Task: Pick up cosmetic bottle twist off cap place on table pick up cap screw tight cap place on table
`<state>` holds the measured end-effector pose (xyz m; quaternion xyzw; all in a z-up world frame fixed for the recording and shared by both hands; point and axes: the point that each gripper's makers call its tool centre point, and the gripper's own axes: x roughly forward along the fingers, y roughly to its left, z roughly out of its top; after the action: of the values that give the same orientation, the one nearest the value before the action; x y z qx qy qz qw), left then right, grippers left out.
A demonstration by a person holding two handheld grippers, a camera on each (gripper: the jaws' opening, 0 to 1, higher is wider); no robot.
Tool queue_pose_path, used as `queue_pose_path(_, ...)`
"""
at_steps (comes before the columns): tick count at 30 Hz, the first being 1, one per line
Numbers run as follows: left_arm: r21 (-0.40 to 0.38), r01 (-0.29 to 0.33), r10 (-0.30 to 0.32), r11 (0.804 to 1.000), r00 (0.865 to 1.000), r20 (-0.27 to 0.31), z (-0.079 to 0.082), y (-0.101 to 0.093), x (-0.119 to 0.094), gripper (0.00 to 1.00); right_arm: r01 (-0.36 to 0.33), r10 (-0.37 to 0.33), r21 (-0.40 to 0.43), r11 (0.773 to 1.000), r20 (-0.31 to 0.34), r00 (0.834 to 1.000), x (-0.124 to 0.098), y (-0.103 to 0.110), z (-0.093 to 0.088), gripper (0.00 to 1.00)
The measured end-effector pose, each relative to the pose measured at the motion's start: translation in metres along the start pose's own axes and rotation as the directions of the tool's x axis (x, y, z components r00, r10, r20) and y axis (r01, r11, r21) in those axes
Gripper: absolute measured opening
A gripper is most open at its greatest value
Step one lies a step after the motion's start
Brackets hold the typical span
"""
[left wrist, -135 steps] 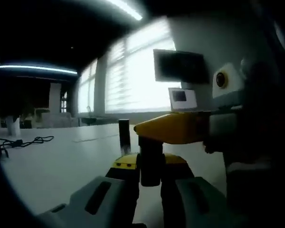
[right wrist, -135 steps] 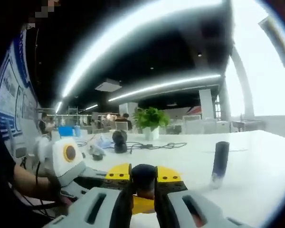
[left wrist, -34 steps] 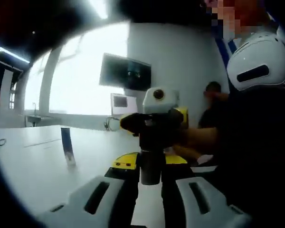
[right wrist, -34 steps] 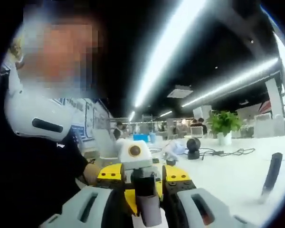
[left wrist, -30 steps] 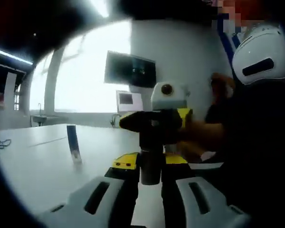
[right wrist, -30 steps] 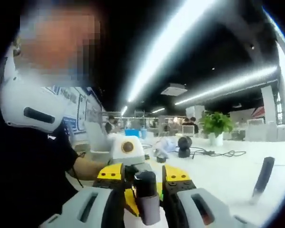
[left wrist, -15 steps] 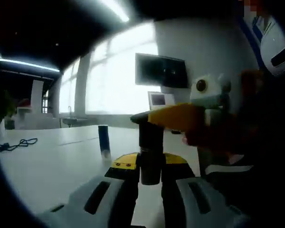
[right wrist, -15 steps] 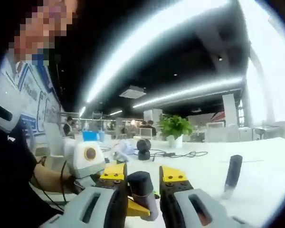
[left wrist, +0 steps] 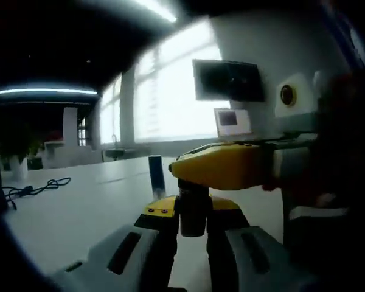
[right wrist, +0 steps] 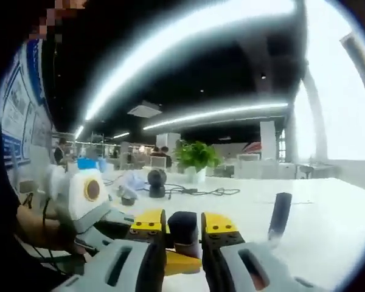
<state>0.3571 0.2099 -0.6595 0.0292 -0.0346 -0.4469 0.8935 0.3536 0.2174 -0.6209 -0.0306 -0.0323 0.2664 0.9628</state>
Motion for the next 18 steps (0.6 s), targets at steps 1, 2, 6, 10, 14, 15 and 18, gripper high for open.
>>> queue_pose_path(1, -0.002, -0.003, 0.003, 1.0, 1.0, -0.004, 0.0, -0.001, 0.002, 0.07, 0.0, 0.0, 0.008, 1.0, 0.003, 1.0, 0.0, 0.002, 0.001, 0.14)
queue_pose_path(2, -0.001, -0.012, 0.012, 1.0, 1.0, -0.007, -0.001, -0.001, 0.003, 0.07, 0.008, -0.008, 0.009, 1.0, 0.004, 1.0, 0.0, 0.001, 0.002, 0.13)
queue_pose_path(6, -0.001, -0.041, 0.041, 0.999, 0.999, -0.005, 0.0, -0.003, 0.008, 0.07, 0.05, -0.05, -0.001, 0.999, -0.002, 0.999, 0.003, -0.005, 0.001, 0.13)
queue_pose_path(10, 0.007, -0.065, 0.065, 0.998, 0.998, -0.002, 0.001, -0.002, 0.01, 0.07, 0.082, -0.082, 0.005, 0.997, -0.007, 0.997, 0.004, -0.01, -0.001, 0.13)
queue_pose_path(14, 0.005, -0.063, 0.063, 0.998, 0.998, -0.002, 0.0, -0.003, 0.01, 0.07, 0.08, -0.08, -0.004, 0.997, -0.017, 0.997, 0.004, -0.011, -0.004, 0.12)
queue_pose_path(15, 0.0, -0.055, 0.055, 0.998, 0.998, 0.002, 0.0, -0.003, 0.009, 0.07, 0.077, -0.077, -0.004, 0.997, -0.017, 0.997, 0.004, -0.01, -0.004, 0.11)
queue_pose_path(18, -0.004, -0.034, 0.034, 0.999, 0.999, 0.008, 0.002, -0.004, 0.007, 0.07, 0.057, -0.057, -0.002, 0.998, -0.012, 0.998, 0.003, -0.009, -0.002, 0.11)
